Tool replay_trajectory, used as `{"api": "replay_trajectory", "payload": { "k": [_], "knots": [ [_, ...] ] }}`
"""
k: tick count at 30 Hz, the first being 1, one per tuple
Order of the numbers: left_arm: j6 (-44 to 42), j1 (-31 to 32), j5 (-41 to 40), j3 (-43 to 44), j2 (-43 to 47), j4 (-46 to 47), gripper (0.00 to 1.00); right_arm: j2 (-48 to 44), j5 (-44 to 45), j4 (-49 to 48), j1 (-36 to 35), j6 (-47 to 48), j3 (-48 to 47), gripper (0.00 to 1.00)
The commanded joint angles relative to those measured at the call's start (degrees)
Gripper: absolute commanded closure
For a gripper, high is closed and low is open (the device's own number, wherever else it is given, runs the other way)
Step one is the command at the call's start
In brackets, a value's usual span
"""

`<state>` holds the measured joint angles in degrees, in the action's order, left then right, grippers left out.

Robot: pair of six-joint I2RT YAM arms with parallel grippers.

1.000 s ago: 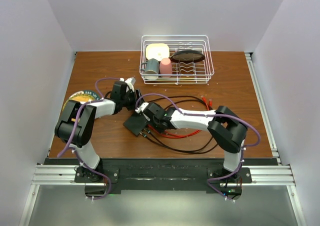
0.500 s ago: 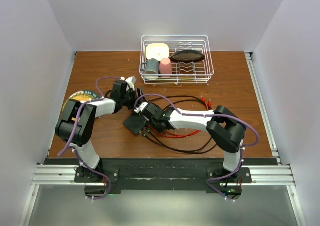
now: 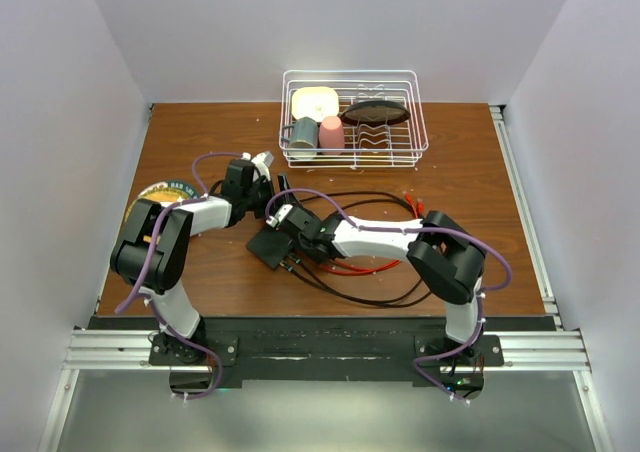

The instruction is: Insert the plug into the switch port

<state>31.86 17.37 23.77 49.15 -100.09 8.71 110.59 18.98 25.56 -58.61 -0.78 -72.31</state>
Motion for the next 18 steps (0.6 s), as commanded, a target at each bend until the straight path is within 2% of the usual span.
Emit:
{"api": "replay_trajectory", "payload": {
  "k": [1,8,18],
  "knots": [
    [-0.2,0.7,1.9,-0.6,1.1,0.1,0.17,4.1,0.2,6.8,0.9,1.2,-0.3,1.0],
    [0.3,0.6,2.4,-0.6,0.3,0.4,0.17,3.0,-5.4,9.0,0.7,4.0,-0.4,1.0],
    [0.4,0.7,2.4,-0.9,-0.4,0.0,0.18,3.8,-7.8,11.3,-0.6,5.6,-1.8,1.0]
  ]
}}
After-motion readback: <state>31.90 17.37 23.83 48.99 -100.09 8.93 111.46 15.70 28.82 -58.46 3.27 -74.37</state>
